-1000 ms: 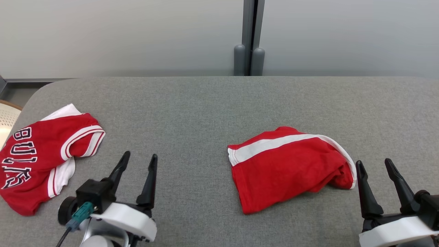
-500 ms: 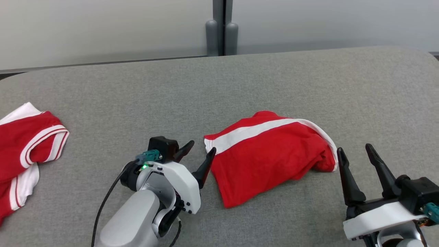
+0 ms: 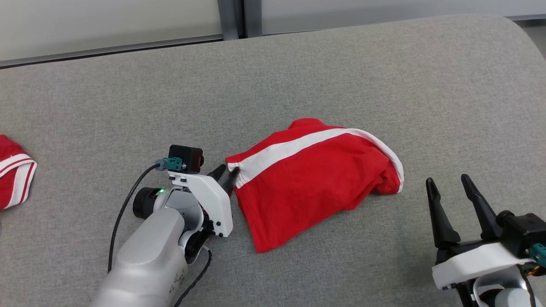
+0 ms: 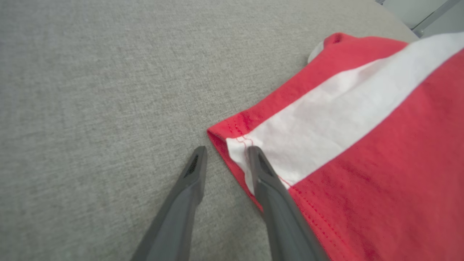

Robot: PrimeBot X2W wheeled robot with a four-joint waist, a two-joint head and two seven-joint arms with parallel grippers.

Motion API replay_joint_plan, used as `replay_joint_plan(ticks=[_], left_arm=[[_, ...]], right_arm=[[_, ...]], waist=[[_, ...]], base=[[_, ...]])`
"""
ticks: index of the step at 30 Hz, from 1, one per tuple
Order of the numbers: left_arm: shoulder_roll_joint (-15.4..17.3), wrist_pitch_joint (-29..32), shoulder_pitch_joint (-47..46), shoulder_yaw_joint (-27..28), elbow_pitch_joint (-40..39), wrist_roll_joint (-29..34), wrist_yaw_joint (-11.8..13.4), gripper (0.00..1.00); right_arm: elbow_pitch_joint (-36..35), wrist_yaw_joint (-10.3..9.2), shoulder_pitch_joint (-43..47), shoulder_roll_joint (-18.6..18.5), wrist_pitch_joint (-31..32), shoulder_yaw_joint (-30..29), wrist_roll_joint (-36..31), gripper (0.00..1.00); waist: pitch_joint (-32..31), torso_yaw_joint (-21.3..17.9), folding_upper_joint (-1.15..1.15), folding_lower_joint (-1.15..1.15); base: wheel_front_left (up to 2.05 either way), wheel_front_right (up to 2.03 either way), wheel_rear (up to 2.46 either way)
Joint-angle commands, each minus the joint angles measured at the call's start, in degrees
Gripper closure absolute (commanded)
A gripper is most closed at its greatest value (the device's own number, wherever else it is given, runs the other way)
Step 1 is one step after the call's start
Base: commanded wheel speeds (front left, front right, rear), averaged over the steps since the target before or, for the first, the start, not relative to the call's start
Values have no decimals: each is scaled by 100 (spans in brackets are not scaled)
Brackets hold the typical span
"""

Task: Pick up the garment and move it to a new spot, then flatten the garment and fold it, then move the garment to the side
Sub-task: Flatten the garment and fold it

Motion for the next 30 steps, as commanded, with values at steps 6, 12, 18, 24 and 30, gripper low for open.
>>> replay_joint_plan(ticks=[6,12,18,24,30], left_arm=[[-21,-77,-96,-525,149,-211,-46,100],[-24,-242,-278,-916,121,-403,-46,100],[-7,-462,-424,-1209,154,-564,-35,100],[56,-872,-574,-1356,95,-687,-35,100],[220,-1257,-639,-1500,-9,-789,-36,100]], right_arm=[[523,0,-149,-207,17,-107,45,0],[1185,-1,-545,-342,-75,181,193,0],[1943,-1,-1032,-406,-114,517,364,0],[2250,-1,-1256,-466,-313,625,451,100],[2231,-1,-1296,-605,-491,586,465,100]], waist=[[134,89,0,0],[271,218,0,0],[385,371,0,0],[423,483,0,0],[375,564,0,0]], base=[[0,0,0],[0,0,0],[0,0,0],[0,0,0],[0,0,0]])
